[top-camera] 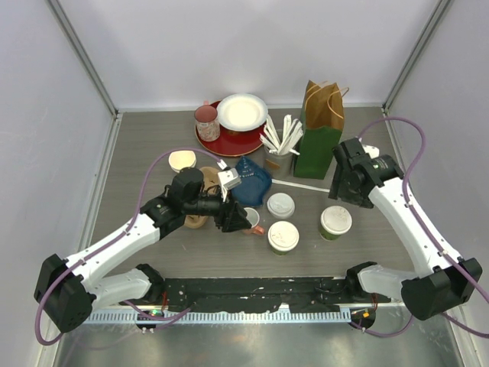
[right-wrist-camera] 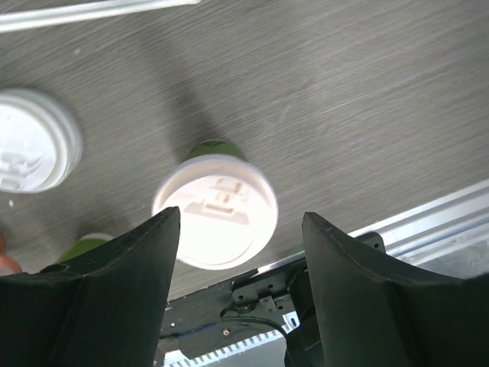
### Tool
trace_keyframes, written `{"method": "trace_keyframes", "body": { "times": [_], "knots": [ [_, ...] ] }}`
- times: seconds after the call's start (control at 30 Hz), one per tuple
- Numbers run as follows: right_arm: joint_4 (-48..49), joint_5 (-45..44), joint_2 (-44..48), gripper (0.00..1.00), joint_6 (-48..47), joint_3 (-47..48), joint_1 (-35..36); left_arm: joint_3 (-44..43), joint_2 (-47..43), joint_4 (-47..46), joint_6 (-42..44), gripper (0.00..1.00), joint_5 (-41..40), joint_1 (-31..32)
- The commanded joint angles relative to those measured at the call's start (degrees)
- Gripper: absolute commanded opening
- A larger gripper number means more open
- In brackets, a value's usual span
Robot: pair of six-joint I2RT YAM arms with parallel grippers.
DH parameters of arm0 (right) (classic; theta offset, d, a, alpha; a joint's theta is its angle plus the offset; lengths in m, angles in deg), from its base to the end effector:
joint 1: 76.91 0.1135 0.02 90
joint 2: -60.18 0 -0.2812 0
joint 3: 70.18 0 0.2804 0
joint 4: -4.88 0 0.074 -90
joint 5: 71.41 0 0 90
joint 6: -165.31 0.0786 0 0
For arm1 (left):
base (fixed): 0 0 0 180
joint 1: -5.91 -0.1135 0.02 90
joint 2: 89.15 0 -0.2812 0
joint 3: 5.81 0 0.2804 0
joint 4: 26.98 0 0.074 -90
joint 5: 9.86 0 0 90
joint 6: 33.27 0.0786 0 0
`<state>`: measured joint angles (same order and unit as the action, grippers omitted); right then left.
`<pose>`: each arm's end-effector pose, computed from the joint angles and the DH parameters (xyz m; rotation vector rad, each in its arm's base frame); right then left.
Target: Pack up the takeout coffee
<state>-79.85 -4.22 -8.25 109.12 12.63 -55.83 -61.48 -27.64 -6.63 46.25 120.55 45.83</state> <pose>0.2326 0.0570 0.3067 0.3852 2.6193 -0.2625 0.1858 -0.2219 0.2730 0.9942 1.8996 -1.2499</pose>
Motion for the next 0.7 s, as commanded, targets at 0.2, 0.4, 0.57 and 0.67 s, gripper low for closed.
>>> {"method": "trace_keyframes", "body": {
  "times": [0.2, 0.4, 0.57, 0.67],
  "knots": [
    [8.7, 9.1, 5.9, 0.78, -3.3, -10.2, -10.5, 0.4, -2.9, -1.5, -0.2, 0.54, 1.0, -0.8],
    [12.0, 14.0, 7.9, 0.69, -3.8, -14.9, -13.5, 0.2, -3.2, -1.4, -0.3, 0.54, 1.2, -0.9],
    [13.6, 16.9, 9.5, 0.65, -3.7, -17.7, -13.6, 0.2, -3.4, -1.0, -0.3, 0.53, 1.2, -1.1],
    [14.8, 19.0, 10.0, 0.63, -3.5, -19.5, -13.7, 0.1, -3.5, -0.9, -0.3, 0.53, 1.3, -1.1]
  ]
}}
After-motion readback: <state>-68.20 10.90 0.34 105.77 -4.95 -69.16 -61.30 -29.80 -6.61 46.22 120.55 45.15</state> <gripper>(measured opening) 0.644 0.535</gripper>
